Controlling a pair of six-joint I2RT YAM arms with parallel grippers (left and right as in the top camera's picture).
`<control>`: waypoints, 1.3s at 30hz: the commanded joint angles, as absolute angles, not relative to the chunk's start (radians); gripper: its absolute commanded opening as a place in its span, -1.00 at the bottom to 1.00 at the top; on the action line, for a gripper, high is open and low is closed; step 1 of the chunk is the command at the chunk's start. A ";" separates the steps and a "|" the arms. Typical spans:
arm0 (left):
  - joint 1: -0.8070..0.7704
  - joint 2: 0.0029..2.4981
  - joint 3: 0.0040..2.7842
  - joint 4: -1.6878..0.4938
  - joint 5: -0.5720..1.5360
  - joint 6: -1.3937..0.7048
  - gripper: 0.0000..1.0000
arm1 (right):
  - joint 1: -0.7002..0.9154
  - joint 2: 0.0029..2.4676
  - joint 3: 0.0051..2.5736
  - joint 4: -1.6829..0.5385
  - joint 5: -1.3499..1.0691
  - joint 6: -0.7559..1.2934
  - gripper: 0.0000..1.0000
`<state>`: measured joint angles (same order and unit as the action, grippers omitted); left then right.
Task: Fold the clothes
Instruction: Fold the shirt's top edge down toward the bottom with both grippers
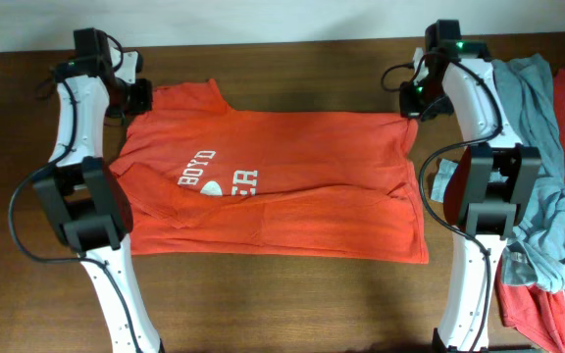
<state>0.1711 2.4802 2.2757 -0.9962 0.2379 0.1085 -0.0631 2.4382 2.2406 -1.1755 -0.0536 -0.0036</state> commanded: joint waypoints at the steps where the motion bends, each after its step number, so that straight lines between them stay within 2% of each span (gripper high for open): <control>1: 0.187 2.386 2.304 -1.018 0.231 0.107 -0.99 | -0.074 2.431 2.326 -1.210 -0.040 -0.022 -0.92; 12: 0.213 2.287 2.304 -1.142 0.231 0.107 -0.99 | -0.075 2.429 2.493 -1.460 -0.040 -0.022 -0.92; 20: 0.242 2.283 2.304 -1.401 0.228 0.106 -0.99 | -0.074 2.430 2.509 -1.693 -0.041 -0.065 -0.92; 27: 0.250 2.283 2.304 -1.575 0.142 0.107 -0.99 | -0.073 2.430 2.497 -1.699 -0.046 -0.067 -0.92; 39: 0.252 2.283 2.304 -1.688 0.114 0.106 -0.99 | -0.074 2.317 2.335 -1.699 -0.056 -0.066 -0.92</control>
